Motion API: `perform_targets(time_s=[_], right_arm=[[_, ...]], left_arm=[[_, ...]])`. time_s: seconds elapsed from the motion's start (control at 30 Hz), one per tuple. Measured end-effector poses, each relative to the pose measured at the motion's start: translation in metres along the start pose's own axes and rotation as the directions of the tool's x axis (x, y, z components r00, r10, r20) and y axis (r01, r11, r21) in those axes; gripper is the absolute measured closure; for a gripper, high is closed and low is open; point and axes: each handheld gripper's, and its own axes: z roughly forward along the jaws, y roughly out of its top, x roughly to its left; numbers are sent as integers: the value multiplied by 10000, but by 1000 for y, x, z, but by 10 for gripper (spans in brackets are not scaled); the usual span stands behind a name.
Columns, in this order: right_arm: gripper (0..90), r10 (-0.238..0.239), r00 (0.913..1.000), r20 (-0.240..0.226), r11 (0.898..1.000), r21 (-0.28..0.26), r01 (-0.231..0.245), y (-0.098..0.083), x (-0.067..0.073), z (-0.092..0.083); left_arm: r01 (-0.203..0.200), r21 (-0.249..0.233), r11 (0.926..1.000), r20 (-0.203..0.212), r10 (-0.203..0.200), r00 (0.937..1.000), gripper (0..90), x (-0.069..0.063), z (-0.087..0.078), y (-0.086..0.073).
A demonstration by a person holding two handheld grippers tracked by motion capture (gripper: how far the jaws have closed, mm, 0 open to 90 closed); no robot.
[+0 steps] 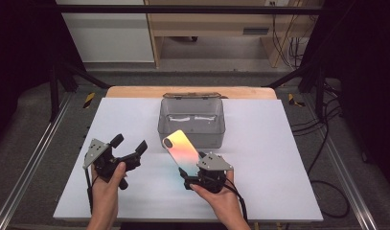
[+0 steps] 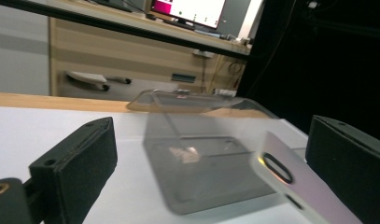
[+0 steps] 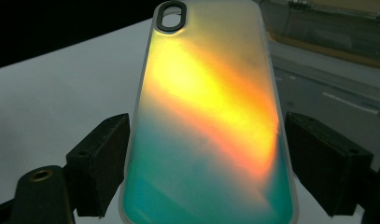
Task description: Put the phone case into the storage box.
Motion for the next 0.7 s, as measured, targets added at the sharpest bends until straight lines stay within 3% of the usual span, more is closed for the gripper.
perform_targets(time_s=[0.03,0.07,0.2,0.3,0.37,0.4,0.43,0.6,0.7], right_arm=[[173,0,10000,0,10000,0,0,0,0,0],[173,256,9997,6,9986,-468,-255,4,-1,2],[173,485,9988,25,9937,-1018,-480,10,-3,6],[172,718,9974,8,9876,-1399,-710,14,-5,10],[173,898,9959,-79,9838,-1553,-899,16,-5,12],[172,1025,9945,-233,9795,-1722,-1050,17,-6,12],[172,1025,9945,-233,9795,-1722,-1050,17,-6,12],[173,1518,9867,-578,9626,-2178,-1608,19,-7,12],[172,1560,9858,-618,9593,-2284,-1661,19,-4,11]], left_arm=[[0,0,10000,0,0,10000,22,0,0,0],[159,-30,9999,75,-159,9998,23,-3,3,0],[537,112,9985,400,-541,9977,23,-13,17,1],[1077,219,9939,767,-1091,9911,38,-19,26,0],[1240,279,9919,958,-1262,9874,83,-23,30,0],[1247,271,9918,1051,-1269,9863,160,-25,31,-1],[1255,243,9918,1097,-1274,9858,160,-27,32,-1],[1439,98,9895,1177,-1441,9825,312,-37,33,-7],[2003,146,9796,1246,-2006,9717,407,-39,35,-11]])
